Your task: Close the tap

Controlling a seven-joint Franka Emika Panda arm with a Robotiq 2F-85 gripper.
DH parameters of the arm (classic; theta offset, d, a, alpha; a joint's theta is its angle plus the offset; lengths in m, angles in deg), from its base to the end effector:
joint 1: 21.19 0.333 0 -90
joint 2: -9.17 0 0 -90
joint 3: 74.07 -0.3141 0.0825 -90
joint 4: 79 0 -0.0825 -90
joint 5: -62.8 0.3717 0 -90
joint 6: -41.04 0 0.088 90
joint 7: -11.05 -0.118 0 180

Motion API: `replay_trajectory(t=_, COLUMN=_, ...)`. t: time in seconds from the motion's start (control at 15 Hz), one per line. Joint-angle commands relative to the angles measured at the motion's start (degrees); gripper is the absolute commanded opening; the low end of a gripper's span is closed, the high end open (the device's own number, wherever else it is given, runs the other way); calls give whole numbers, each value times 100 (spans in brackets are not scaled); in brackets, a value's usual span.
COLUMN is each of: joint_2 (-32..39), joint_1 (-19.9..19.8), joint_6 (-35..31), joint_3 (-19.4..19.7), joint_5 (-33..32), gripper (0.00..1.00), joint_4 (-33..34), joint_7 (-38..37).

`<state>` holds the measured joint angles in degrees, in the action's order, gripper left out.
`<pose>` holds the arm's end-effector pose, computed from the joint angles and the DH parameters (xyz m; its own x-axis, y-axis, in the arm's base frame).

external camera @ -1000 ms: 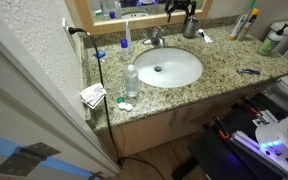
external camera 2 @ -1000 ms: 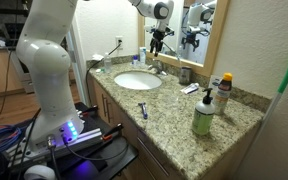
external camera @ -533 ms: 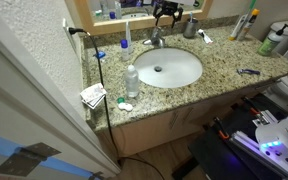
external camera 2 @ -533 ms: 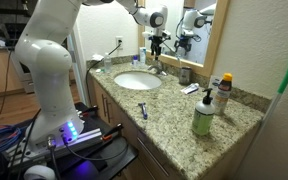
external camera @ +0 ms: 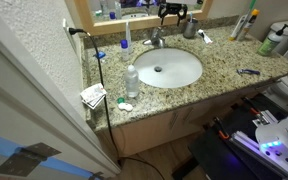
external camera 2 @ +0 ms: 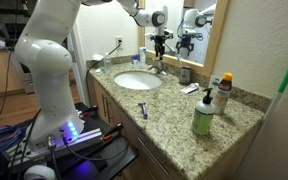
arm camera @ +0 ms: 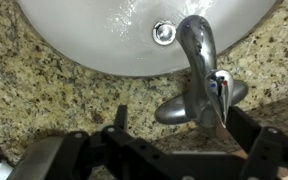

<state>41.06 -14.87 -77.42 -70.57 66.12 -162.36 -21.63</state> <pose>0.7004 0.0454 0.3598 0.8581 -0.5121 0.0371 -0.5104 -0.8586 -0.0477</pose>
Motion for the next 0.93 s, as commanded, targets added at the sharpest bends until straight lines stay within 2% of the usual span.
replay_trajectory(t=0.0, joint_2=2, joint_1=-4, joint_6=22, joint_3=-4, joint_5=-11, gripper=100, joint_4=14, joint_7=-9)
replay_trajectory(t=0.87, joint_2=154, joint_1=37, joint_6=399, joint_3=25, joint_5=-127, gripper=100, joint_4=-234, joint_7=-53)
